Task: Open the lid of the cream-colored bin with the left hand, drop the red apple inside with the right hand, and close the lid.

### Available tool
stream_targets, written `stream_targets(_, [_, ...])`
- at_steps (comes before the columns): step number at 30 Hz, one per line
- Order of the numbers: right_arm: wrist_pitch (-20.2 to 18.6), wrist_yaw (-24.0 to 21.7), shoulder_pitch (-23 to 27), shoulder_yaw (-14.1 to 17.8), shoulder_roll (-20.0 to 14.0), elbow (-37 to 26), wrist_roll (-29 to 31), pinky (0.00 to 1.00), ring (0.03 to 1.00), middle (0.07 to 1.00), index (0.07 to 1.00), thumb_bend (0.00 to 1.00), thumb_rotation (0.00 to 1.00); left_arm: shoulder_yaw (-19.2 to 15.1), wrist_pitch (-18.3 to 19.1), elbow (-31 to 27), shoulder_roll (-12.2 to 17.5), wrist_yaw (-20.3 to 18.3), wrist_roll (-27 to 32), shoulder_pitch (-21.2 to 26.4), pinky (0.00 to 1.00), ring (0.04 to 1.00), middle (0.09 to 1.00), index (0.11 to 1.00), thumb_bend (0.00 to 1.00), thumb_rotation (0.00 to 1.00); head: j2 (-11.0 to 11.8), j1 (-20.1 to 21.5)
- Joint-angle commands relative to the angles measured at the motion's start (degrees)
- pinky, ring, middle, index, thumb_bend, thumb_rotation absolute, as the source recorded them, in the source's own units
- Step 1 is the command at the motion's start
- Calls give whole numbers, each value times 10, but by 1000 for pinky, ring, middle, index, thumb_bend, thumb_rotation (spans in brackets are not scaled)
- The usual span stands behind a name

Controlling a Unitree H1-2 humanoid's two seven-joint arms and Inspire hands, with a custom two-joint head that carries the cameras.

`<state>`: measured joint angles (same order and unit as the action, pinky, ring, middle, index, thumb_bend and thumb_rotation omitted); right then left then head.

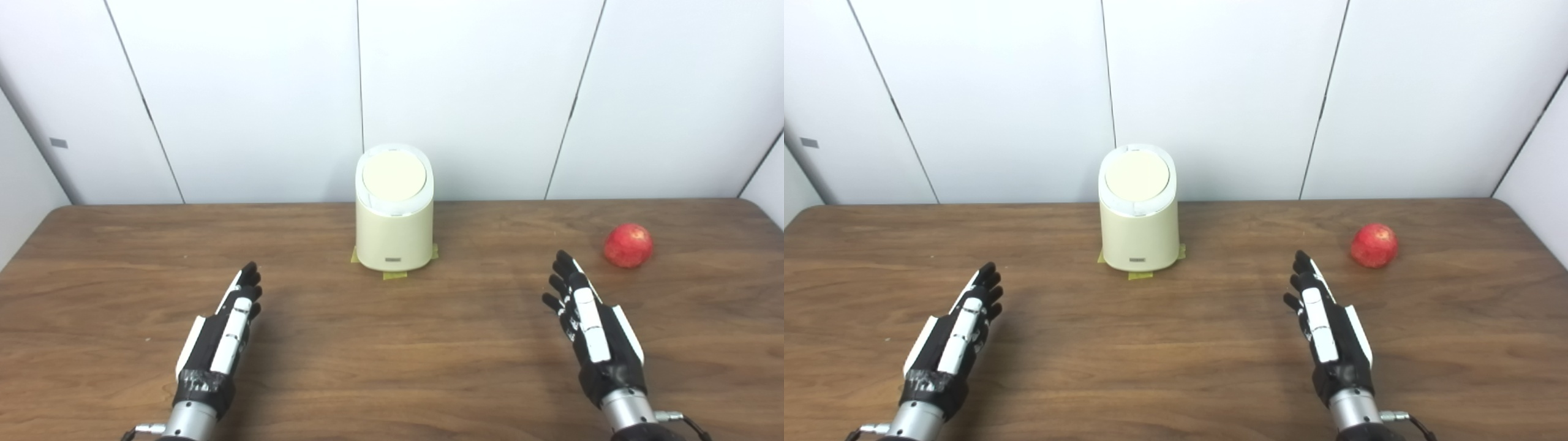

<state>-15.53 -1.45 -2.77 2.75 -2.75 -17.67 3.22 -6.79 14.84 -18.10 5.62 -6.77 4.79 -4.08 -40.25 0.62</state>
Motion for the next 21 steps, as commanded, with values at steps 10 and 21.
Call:
stream_targets(10, [6, -1, 18, 2, -1, -24, 10, 927, 973, 975, 957, 530, 932, 0, -3, -16, 3, 7, 5, -2, 1000, 1000, 1000, 1000, 379, 871, -2, 0])
stream_targets(21, [9, -2, 19, 1, -3, -20, 8, 925, 970, 977, 970, 548, 912, -1, -3, -16, 1, 11, 4, -3, 1000, 1000, 1000, 1000, 386, 894, -2, 1])
